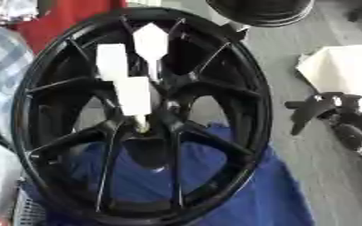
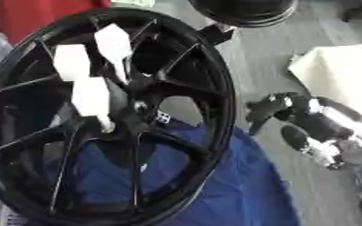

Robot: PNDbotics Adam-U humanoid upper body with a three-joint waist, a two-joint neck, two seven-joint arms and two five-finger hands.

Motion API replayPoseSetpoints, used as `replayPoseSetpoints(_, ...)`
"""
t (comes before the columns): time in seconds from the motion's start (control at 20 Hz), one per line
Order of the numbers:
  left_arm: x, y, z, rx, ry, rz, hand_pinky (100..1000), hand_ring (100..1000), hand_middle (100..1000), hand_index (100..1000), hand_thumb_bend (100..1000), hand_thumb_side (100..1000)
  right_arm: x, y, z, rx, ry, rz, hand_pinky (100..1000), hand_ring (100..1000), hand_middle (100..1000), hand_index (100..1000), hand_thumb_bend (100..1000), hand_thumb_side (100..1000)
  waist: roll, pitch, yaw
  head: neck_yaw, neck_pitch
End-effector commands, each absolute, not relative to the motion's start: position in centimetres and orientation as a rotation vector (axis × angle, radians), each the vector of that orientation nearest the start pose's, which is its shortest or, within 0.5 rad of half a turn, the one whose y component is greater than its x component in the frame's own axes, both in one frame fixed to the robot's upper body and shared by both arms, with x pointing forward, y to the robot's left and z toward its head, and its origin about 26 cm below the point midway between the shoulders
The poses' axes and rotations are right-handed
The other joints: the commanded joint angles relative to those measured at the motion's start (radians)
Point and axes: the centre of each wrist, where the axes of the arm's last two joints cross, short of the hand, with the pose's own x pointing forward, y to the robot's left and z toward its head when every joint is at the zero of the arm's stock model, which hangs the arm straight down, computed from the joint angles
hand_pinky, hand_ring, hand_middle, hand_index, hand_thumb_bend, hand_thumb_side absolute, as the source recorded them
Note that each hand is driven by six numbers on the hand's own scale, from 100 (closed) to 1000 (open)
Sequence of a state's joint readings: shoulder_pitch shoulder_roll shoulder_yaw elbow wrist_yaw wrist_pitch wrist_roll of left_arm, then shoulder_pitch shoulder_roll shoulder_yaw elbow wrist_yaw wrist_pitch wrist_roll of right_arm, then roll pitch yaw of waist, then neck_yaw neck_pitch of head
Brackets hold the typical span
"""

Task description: Pull the pin out of the wheel hub.

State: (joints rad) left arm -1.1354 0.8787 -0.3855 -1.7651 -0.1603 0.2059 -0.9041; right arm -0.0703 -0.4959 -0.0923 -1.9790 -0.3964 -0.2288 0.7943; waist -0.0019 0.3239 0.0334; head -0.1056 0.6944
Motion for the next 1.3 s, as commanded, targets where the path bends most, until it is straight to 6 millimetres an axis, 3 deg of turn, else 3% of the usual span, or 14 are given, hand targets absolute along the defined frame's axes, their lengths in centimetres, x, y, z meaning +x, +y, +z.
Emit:
replayPoseSetpoints(0.05, 31.8, 21.3, 42.3, 0.601, -1.550, -1.895, 857, 798, 768, 855, 100, 458, 27.0, -33.1, 17.2, 0.426, -2.063, 1.104, 1000, 654, 710, 759, 100, 527, 0.001, -0.027, -0.002, 0.007, -0.014)
replayPoseSetpoints(0.3, 32.1, 21.1, 42.1, 0.592, -1.541, -1.904, 857, 798, 769, 855, 100, 470, 27.1, -33.1, 17.3, 0.430, -2.064, 1.104, 1000, 654, 710, 759, 100, 524, 0.003, -0.031, -0.005, 0.007, -0.011)
replayPoseSetpoints(0.6, 33.1, 20.1, 40.1, 0.553, -1.450, -1.945, 895, 838, 814, 882, 100, 616, 27.1, -33.1, 17.3, 0.436, -2.063, 1.103, 1000, 654, 710, 759, 100, 524, 0.004, -0.033, -0.008, 0.009, -0.006)
replayPoseSetpoints(0.7, 33.7, 19.6, 39.3, 0.556, -1.405, -1.950, 901, 845, 820, 885, 129, 710, 27.1, -33.0, 17.3, 0.438, -2.062, 1.105, 1000, 654, 710, 759, 100, 524, 0.004, -0.034, -0.009, 0.011, -0.005)
replayPoseSetpoints(0.95, 35.1, 18.5, 37.7, 0.565, -1.324, -1.949, 894, 841, 816, 883, 152, 754, 27.1, -33.0, 17.3, 0.442, -2.059, 1.107, 1000, 654, 711, 759, 100, 526, 0.005, -0.033, -0.012, 0.014, -0.004)
replayPoseSetpoints(1.3, 35.7, 18.4, 36.7, 0.603, -1.270, -1.957, 932, 874, 837, 889, 417, 894, 27.1, -32.9, 17.3, 0.437, -2.052, 1.111, 1000, 653, 710, 759, 100, 531, 0.006, -0.026, -0.011, 0.015, 0.001)
